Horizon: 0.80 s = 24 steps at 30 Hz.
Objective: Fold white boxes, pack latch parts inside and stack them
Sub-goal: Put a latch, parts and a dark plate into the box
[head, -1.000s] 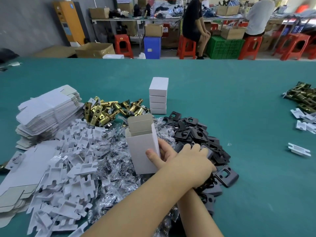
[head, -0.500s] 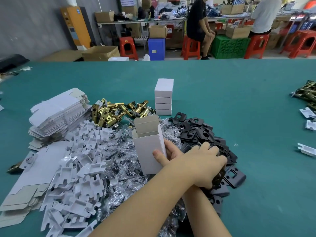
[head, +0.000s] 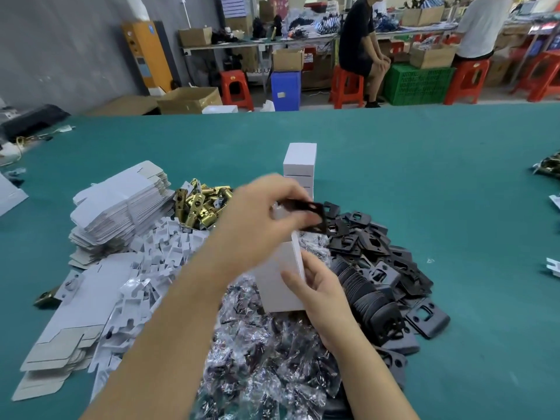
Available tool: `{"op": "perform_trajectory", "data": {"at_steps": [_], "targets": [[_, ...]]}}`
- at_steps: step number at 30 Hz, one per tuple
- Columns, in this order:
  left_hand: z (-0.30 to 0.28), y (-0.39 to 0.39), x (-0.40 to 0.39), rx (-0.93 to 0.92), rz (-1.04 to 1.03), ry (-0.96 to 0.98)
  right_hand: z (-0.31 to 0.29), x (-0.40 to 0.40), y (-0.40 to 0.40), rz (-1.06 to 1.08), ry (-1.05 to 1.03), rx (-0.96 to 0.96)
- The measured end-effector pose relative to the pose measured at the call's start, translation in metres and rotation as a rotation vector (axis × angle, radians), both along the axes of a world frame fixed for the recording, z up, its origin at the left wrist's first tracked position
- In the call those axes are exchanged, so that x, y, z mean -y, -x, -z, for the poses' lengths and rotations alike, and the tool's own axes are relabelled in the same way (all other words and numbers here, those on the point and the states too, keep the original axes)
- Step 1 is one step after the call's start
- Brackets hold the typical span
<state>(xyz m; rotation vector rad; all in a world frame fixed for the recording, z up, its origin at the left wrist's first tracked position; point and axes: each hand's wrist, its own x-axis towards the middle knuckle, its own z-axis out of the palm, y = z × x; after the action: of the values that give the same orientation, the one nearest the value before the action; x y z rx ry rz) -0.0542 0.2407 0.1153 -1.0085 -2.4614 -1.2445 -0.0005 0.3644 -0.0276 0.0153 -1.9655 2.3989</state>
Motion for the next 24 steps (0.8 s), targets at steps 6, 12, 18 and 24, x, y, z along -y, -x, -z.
{"op": "perform_trajectory", "data": {"at_steps": [6, 12, 18, 24], "targets": [[-0.002, 0.024, 0.045, 0.008, -0.239, 0.117, 0.002, -0.002, 0.001, 0.014, 0.042, 0.015], [0.012, 0.023, 0.036, 0.106, -0.202, 0.305, -0.003, 0.000, 0.000, 0.014, 0.076, 0.021], [0.015, 0.016, 0.021, 0.200, -0.169, 0.415, -0.003, -0.001, 0.000, 0.036, 0.144, 0.008], [0.016, 0.011, 0.013, 0.198, -0.127, 0.530, -0.004, -0.003, 0.000, 0.084, 0.158, -0.038]]}}
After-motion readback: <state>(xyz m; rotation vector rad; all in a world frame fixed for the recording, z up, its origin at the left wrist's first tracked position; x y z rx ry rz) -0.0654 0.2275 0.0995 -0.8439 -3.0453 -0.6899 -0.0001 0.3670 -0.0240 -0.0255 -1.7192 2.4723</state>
